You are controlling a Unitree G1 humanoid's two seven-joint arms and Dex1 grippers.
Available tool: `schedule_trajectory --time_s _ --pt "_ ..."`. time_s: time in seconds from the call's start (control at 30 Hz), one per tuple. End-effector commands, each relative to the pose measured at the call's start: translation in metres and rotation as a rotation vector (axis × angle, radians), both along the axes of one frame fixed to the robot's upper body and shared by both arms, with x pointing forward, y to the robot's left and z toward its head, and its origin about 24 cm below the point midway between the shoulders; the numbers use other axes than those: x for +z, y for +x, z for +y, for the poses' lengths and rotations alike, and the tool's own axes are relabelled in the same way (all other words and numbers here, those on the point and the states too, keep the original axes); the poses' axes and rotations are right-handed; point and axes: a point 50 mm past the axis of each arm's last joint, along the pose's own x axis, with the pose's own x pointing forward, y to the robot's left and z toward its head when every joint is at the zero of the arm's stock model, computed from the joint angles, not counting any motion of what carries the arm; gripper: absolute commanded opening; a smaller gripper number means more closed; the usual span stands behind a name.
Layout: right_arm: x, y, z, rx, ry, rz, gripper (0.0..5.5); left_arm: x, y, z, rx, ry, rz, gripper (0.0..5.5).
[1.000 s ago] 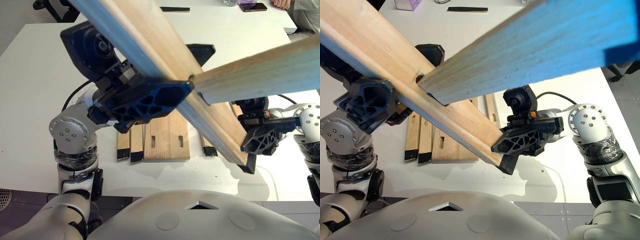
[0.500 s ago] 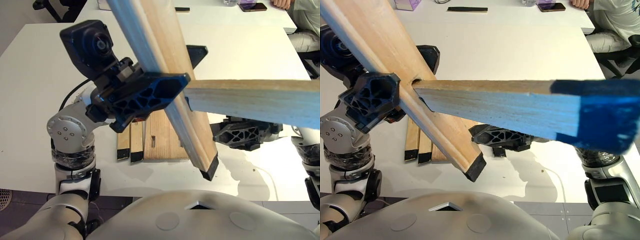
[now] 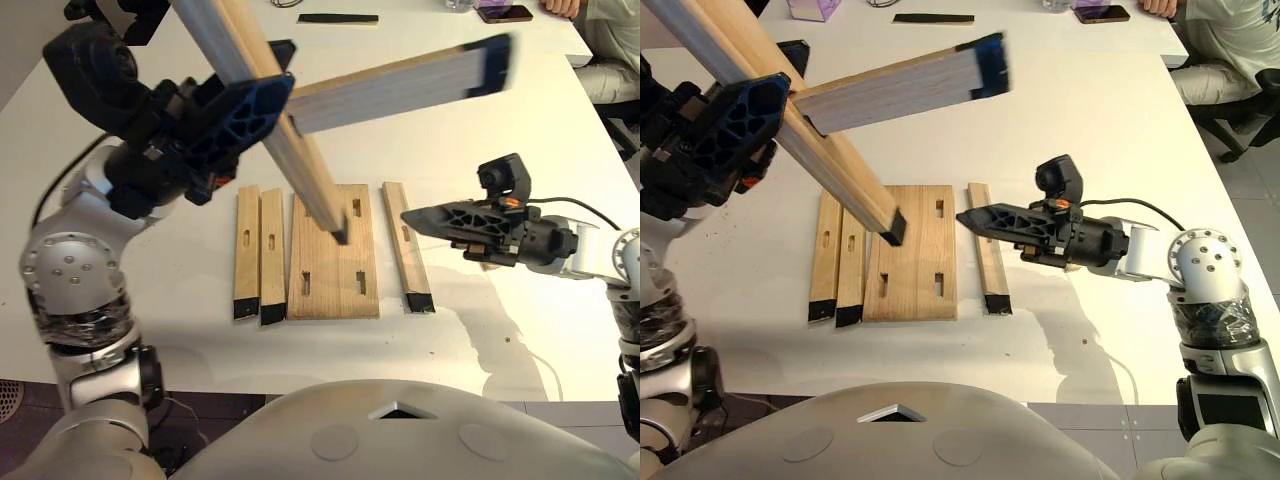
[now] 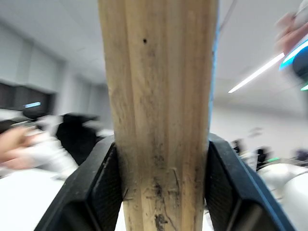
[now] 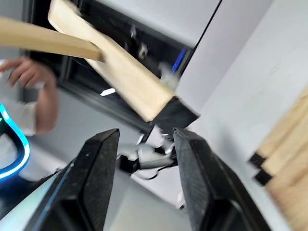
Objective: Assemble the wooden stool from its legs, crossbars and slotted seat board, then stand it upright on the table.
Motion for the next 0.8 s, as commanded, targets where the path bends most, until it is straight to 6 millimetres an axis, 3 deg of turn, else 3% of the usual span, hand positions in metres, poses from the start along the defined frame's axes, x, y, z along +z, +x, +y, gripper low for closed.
schedule_trajectory --time_s 0.03,0.2,0.37,0.7,0.8 --pt "0.002 -0.008 -0.004 -0.11 -0.04 -0.032 2.06 -0.008 -0.004 0.01 0.123 0.201 0.001 2.11" --pt "0.005 -0.018 0.0 -0.208 -0.055 -0.074 2.06 -0.033 -0.001 0.005 0.253 0.316 -0.023 2.11" --pt "0.008 -0.025 0.01 -0.232 -0.077 -0.094 2.06 -0.062 -0.01 -0.001 0.162 0.409 -0.043 2.11" --pt "0.009 -0.026 0.01 -0.28 -0.115 -0.1 2.06 -0.072 -0.013 -0.003 0.126 0.358 -0.131 2.11" --pt "0.008 -0.027 0.01 -0.287 -0.126 -0.089 2.06 -0.074 -0.021 0.001 0.054 0.237 -0.124 2.11"
